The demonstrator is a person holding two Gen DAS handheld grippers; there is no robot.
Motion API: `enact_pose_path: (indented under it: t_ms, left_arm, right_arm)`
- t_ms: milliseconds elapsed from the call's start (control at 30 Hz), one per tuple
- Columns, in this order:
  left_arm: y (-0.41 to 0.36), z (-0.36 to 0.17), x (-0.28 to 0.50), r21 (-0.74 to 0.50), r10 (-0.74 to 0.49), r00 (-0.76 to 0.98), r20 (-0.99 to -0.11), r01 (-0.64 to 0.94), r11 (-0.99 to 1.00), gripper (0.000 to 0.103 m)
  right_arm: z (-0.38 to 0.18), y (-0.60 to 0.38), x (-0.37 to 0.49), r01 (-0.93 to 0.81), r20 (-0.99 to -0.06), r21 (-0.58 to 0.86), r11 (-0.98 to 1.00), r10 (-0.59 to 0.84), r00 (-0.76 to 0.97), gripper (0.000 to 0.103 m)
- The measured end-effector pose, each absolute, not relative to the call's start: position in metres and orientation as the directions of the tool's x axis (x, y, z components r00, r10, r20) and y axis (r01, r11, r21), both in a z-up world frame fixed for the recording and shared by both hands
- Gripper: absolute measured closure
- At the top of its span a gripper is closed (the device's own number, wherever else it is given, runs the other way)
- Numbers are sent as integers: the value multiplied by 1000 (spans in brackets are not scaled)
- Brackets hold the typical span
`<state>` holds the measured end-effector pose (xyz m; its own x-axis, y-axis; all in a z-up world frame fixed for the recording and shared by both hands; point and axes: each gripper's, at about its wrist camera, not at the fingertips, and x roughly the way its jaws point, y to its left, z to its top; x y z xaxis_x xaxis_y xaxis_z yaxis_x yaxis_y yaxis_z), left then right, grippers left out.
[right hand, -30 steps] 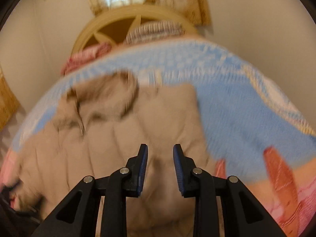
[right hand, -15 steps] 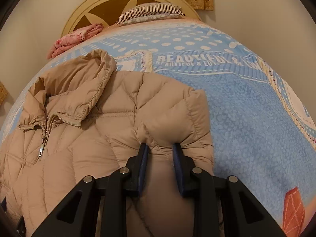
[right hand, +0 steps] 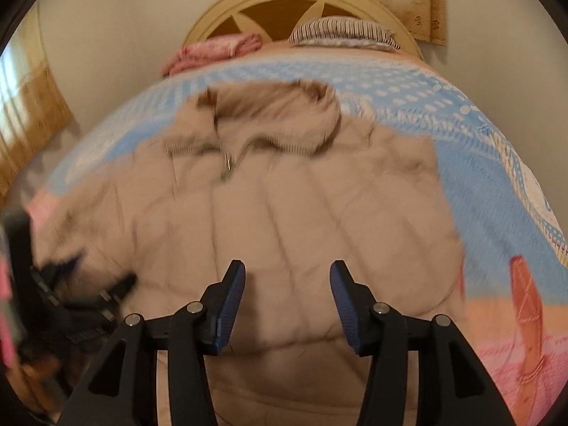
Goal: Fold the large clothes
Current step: 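Move the left tool to the other sleeve and grasp its cuff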
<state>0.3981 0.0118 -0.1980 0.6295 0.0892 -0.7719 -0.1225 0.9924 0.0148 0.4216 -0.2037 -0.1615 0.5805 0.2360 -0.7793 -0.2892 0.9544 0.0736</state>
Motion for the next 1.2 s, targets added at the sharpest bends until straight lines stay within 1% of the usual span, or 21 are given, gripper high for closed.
enact_pose_path:
  t_ms: [100, 167, 300, 433, 533, 633, 733, 833, 867, 900, 1000, 1100, 1200]
  left_arm:
    - [12, -198, 399, 13, 87, 629, -772, -122, 992, 0]
    - [12, -199, 398, 14, 88, 629, -772, -122, 992, 0]
    - [12, -198, 399, 12, 86, 628, -774, -121, 993, 0]
    - [19, -194, 396, -31, 48, 622, -781, -116, 993, 0]
    - [33, -179, 384, -68, 35, 622, -782, -140, 988, 0]
    - [54, -156, 358, -71, 57, 666, -743, -164, 984, 0]
    - [86, -138, 329, -10, 142, 683, -716, -214, 977, 0]
    - [138, -129, 293, 31, 223, 684, -695, -282, 959, 0]
    - [154, -129, 283, 44, 250, 677, -692, -306, 951, 0]
    - [172, -129, 273, 54, 278, 671, -687, -334, 941, 0]
    - [230, -134, 240, 114, 405, 621, -671, -453, 884, 0]
    - [289, -147, 210, 129, 480, 539, -692, -563, 817, 0]
    - [329, -156, 183, 83, 490, 495, -717, -638, 766, 0]
  right_arm:
    - [-182, -206, 424, -274, -790, 93, 957, 238, 565, 51]
    - [-189, -211, 428, -259, -782, 131, 957, 260, 567, 51]
    - [-193, -214, 427, -258, -764, 147, 955, 276, 583, 50]
    - [-194, -211, 424, -259, -762, 145, 955, 274, 587, 50]
    - [-194, -210, 426, -258, -762, 146, 955, 275, 586, 50]
    - [-194, -208, 426, -258, -766, 128, 958, 261, 587, 50]
    - [-193, -205, 425, -259, -774, 95, 961, 235, 588, 50]
    - [-181, -198, 420, -266, -795, 29, 964, 184, 578, 50]
    - [-172, -195, 414, -272, -784, 31, 962, 192, 591, 50]
    - [-158, -191, 404, -294, -756, 60, 954, 236, 611, 50]
    - [-136, -171, 382, -370, -715, 103, 923, 328, 618, 50]
    - [-146, -139, 373, -458, -755, 109, 882, 373, 540, 50]
    - [-174, -118, 370, -491, -795, 32, 871, 320, 516, 51]
